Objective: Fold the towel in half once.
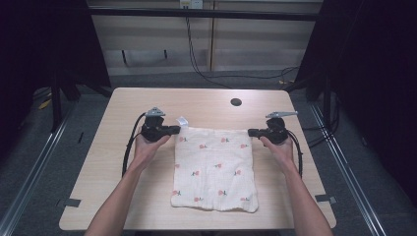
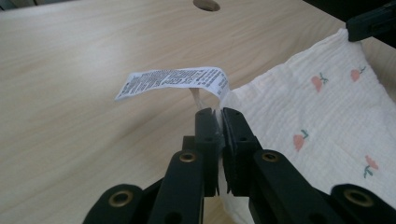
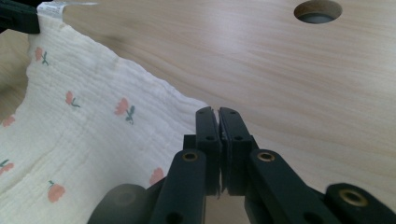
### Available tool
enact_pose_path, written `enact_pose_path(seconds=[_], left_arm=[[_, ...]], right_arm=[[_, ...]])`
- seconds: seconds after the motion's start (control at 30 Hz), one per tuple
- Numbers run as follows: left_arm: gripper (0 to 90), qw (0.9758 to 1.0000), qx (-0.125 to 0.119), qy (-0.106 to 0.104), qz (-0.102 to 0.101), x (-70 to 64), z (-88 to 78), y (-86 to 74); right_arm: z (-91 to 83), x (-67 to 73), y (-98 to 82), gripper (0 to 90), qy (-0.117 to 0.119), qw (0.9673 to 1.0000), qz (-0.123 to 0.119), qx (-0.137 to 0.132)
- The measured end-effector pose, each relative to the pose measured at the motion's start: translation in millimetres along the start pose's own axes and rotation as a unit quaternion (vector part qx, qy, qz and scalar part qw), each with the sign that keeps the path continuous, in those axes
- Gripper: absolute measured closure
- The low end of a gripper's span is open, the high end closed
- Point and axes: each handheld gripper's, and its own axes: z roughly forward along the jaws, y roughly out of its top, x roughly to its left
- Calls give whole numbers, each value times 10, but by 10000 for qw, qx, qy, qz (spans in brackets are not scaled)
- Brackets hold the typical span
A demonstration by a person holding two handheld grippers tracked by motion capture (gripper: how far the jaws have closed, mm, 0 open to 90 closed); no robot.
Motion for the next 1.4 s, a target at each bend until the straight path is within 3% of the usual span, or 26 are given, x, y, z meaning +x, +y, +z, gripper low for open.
enact_pose_path(seconds=[0.2,0.3,0.37,0.47,0.57,0.6,0.67,0.9,0.97,1.07,1.27,1.4], left_arm=[[858,9998,-198,-43,67,-51,-91,141],[858,9998,-173,7,83,-59,-95,187],[858,9997,-244,60,22,-57,-101,220],[859,9994,-344,78,-11,-51,-127,265],[858,9989,-462,55,33,-87,-175,295],[858,9986,-532,-51,24,-110,-191,296],[858,9982,-566,-19,214,-191,-236,280],[859,9979,-570,-85,309,-248,-326,217],[858,9975,-570,-95,400,-293,-350,198],[858,9962,-685,-242,469,-376,-416,163],[858,9955,-608,-130,712,-454,-493,134],[857,9956,-696,-301,558,-497,-544,10]], right_arm=[[-78,-4,84,872,-37,9999,-5,-116],[-113,-14,118,873,-83,9997,-16,-213],[-141,-38,155,873,-118,9992,152,-350],[-147,-34,177,873,-123,9991,136,-392],[-179,-18,217,873,-81,9988,45,-474],[-227,3,235,873,-49,9984,61,-559],[-286,20,231,873,-9,9980,-4,-637],[-424,81,137,873,91,9976,-92,-676],[-490,135,119,873,247,9969,-85,-744],[-566,184,127,873,323,9958,-144,-839],[-649,242,67,873,517,9949,-61,-870],[-706,318,-44,873,518,9951,-80,-840]])
